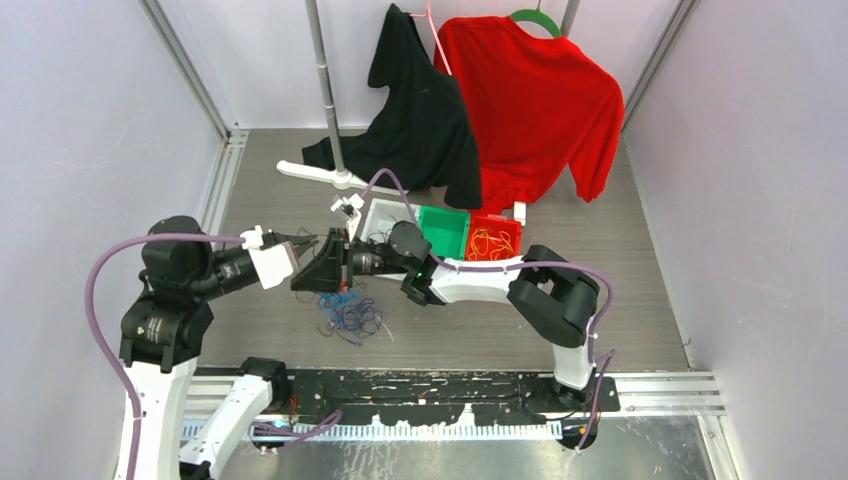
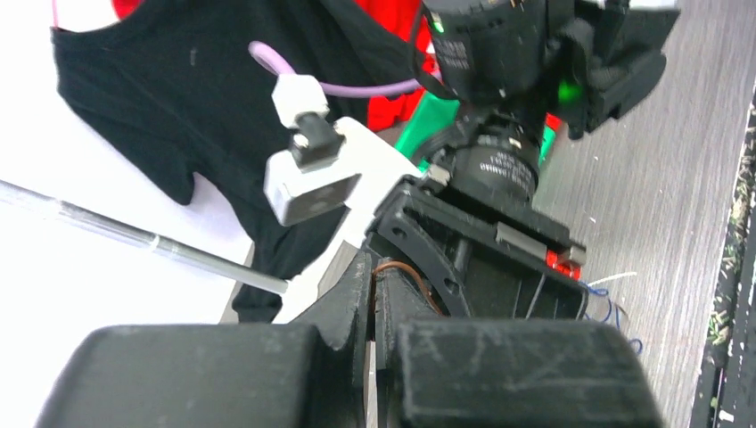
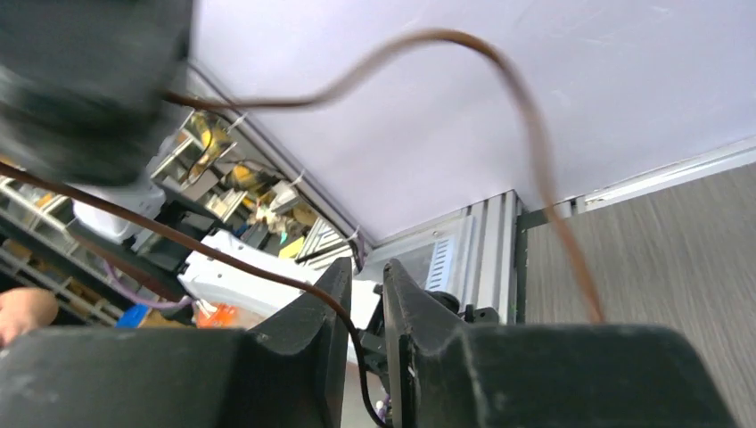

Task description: Untangle the cables

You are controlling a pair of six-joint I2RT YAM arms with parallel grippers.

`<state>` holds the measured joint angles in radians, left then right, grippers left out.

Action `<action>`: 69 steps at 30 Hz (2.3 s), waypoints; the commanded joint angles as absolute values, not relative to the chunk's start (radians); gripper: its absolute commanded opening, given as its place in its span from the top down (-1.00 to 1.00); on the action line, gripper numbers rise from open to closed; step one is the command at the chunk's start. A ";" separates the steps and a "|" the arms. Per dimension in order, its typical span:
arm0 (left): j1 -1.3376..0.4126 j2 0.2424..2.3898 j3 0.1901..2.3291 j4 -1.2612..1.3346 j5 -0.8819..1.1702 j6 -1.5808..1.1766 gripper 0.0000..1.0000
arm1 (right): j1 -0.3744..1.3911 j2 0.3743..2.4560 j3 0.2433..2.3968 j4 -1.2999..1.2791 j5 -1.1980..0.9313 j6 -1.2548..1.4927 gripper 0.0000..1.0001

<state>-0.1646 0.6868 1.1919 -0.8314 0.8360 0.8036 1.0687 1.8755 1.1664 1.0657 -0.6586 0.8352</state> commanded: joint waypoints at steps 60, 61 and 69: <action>-0.268 1.182 1.431 -0.030 0.738 0.066 1.00 | 0.893 1.145 0.685 0.370 0.550 0.295 -0.19; -0.277 1.208 1.442 -0.029 0.738 0.069 1.00 | 0.887 1.128 0.676 0.368 0.565 0.295 -0.19; -0.318 1.355 1.483 -0.036 0.713 0.098 1.00 | 0.856 1.065 0.640 0.372 0.596 0.293 -0.18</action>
